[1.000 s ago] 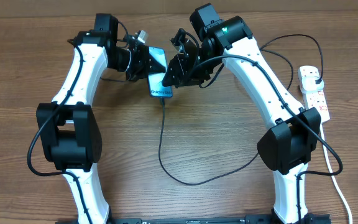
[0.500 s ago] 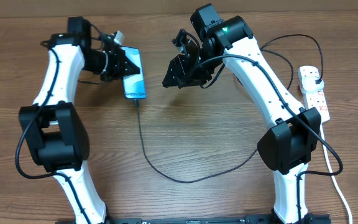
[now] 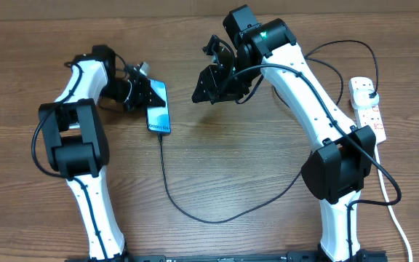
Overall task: Plug charger to phone and switch on socket
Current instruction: 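Lower the connected phone onto the table with the left gripper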
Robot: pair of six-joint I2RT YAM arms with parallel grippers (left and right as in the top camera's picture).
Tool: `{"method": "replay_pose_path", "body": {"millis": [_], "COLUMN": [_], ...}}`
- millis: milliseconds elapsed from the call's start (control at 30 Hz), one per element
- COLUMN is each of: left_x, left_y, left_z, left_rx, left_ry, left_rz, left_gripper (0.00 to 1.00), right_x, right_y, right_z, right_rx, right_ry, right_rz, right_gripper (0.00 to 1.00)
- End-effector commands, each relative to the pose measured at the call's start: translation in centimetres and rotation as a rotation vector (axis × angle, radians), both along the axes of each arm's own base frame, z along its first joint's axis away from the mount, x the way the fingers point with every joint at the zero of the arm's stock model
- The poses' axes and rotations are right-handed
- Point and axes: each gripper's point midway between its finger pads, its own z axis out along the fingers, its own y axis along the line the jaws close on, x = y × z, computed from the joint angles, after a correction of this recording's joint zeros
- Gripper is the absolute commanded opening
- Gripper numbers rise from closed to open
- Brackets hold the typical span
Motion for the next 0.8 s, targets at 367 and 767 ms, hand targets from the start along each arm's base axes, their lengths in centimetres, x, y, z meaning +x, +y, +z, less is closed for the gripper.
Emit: {"method": "replay_pose_path", "body": {"millis": [367,767], "left_x": [-0.1,-0.6], "left_y": [-0.2,1.0], "left_z": [-0.9,-2.1], "left_rx": [-0.021,0.081], "left_ry": [0.011,0.033], "left_rz": [-0.008,-0.021], "left_gripper": [0.28,0.37], "right_x": [0.2,0.2], "right_y": [-0.4,-0.4], "right_z": [1.8,1.8], "right_rx": [0.007,0.006], "right_ry": [-0.057,-0.054], "right_rz": [-0.004,-0.003], "right_gripper": [0.53,0.53]}}
